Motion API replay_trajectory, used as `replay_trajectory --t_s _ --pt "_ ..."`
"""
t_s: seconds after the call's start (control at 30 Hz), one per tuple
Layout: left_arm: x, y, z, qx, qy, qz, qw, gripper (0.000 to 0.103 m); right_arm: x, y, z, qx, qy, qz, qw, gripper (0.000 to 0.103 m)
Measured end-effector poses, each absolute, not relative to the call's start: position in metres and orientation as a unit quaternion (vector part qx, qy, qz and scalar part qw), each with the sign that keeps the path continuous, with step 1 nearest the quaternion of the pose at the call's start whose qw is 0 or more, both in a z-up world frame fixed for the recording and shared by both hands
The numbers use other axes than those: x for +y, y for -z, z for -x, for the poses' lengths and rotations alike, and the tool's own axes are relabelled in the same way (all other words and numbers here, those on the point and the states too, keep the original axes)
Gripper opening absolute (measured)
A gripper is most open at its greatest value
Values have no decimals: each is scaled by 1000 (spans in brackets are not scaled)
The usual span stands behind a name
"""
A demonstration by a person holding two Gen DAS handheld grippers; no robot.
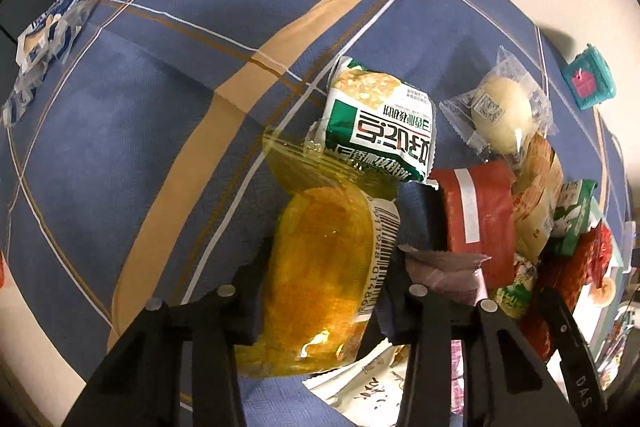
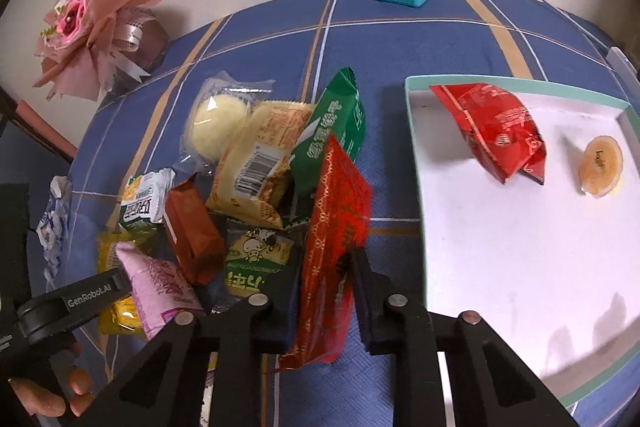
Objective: Organize snacks
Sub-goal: 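Grasp the long red stick pack with the right tool while the left tool grasps the yellow bag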
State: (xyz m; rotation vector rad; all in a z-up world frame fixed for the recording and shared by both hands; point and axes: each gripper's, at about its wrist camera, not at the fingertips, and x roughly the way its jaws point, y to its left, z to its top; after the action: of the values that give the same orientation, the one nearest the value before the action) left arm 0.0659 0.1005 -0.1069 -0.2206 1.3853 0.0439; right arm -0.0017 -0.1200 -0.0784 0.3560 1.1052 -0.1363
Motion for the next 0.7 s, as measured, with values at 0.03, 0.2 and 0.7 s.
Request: replay_trajectory --t_s 0.03,0.2,0.7 --pt "102 107 -65 637 -18 108 763 44 -122 77 3 521 65 -170 834 21" --pt "107 103 -64 629 -16 123 767 43 -128 69 7 513 64 -179 837 11" --pt "135 29 -40 561 -34 150 813 42 -127 19 19 461 32 -178 869 11"
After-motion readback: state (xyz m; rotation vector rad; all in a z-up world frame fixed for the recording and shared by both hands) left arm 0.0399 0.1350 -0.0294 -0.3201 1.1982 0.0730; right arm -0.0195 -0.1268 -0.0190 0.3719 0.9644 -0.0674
